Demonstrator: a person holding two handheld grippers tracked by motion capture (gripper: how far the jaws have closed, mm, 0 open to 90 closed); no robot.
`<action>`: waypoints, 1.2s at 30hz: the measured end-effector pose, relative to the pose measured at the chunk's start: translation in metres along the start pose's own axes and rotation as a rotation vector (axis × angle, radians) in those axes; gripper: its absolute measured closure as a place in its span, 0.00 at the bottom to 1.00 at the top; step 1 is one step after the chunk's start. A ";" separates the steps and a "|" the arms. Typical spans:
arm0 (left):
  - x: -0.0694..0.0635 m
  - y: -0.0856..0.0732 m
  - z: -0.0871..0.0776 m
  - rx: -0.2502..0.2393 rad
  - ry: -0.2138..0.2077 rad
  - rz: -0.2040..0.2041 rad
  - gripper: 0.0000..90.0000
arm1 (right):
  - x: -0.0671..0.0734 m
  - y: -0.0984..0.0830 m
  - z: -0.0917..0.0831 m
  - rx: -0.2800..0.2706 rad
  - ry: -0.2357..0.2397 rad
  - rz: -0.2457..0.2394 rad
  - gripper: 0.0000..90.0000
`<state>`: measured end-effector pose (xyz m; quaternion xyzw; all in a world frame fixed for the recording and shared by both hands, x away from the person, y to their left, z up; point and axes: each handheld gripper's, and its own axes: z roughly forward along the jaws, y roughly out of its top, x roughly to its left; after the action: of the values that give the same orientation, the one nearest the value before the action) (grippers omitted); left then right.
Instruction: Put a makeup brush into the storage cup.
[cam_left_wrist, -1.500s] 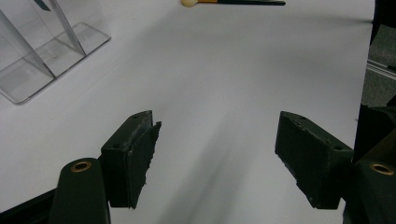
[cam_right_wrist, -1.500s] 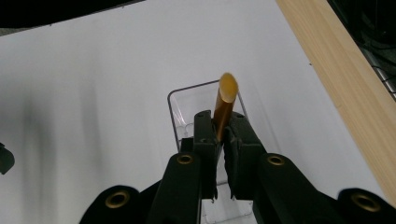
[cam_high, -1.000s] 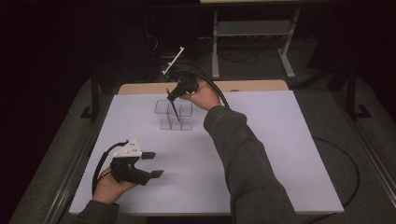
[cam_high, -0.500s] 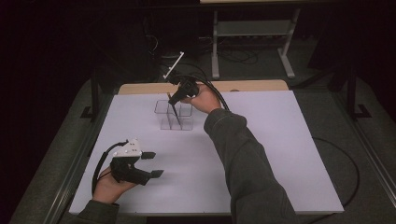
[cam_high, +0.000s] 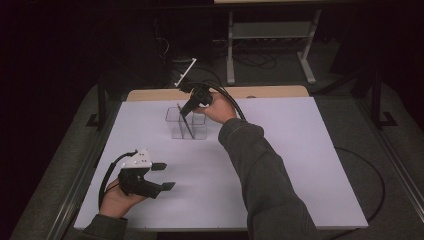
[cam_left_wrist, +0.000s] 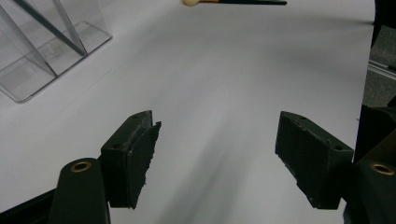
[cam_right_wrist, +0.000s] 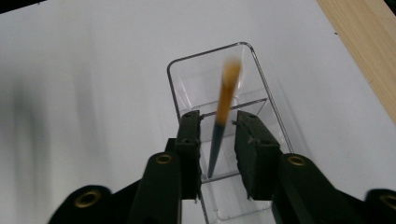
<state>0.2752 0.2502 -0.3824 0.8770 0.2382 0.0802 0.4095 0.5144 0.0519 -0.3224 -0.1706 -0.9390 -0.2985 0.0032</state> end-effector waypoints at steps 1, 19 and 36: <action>0.000 0.000 0.000 0.000 -0.001 -0.001 0.31 | 0.000 0.000 0.000 0.001 -0.002 0.005 0.74; 0.000 -0.002 0.003 0.007 -0.001 -0.014 0.31 | 0.001 -0.025 -0.013 -0.052 0.016 0.029 0.70; 0.000 -0.002 0.004 0.018 0.007 -0.002 0.31 | 0.007 -0.049 -0.027 -0.086 0.009 0.032 0.69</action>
<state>0.2754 0.2487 -0.3867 0.8801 0.2411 0.0808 0.4010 0.4893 0.0018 -0.3266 -0.1844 -0.9224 -0.3394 0.0051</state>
